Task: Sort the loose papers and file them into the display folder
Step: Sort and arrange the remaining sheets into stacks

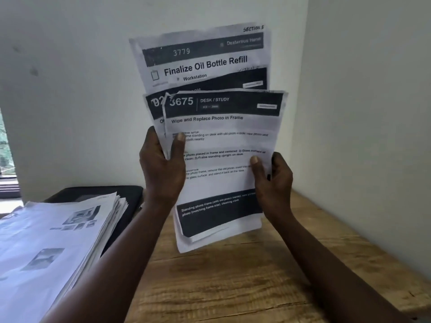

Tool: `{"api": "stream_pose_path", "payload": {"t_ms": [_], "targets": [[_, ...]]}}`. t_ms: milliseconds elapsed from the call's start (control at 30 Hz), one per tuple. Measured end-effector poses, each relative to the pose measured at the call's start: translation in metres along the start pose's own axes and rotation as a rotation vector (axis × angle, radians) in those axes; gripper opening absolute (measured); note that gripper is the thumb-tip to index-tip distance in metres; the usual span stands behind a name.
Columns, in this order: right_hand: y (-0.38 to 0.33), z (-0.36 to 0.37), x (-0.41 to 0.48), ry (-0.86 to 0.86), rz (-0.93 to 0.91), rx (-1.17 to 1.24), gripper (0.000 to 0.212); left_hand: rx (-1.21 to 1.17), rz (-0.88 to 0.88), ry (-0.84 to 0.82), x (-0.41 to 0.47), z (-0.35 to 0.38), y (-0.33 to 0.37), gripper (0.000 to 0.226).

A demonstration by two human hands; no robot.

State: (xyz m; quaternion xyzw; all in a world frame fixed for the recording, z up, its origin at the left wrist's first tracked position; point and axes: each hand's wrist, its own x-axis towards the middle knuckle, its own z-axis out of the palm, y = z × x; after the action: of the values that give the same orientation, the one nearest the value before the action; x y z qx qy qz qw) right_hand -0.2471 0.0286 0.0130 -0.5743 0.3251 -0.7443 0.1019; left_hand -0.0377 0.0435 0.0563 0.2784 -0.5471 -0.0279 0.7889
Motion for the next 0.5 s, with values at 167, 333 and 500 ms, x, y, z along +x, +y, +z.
{"api": "stream_pose_path", "payload": {"t_ms": [167, 333, 500], "targets": [[-0.001, 0.0, 0.0, 0.001, 0.032, 0.002, 0.017, 0.023, -0.027, -0.037, -0.001, 0.0, -0.006, 0.016], [-0.006, -0.001, -0.004, -0.016, 0.088, 0.118, 0.026, -0.014, -0.144, -0.155, -0.009, -0.001, -0.009, 0.031], [-0.005, 0.001, -0.003, 0.023, 0.062, 0.098, 0.019, -0.031, -0.172, -0.177, -0.008, 0.0, -0.007, 0.028]]}}
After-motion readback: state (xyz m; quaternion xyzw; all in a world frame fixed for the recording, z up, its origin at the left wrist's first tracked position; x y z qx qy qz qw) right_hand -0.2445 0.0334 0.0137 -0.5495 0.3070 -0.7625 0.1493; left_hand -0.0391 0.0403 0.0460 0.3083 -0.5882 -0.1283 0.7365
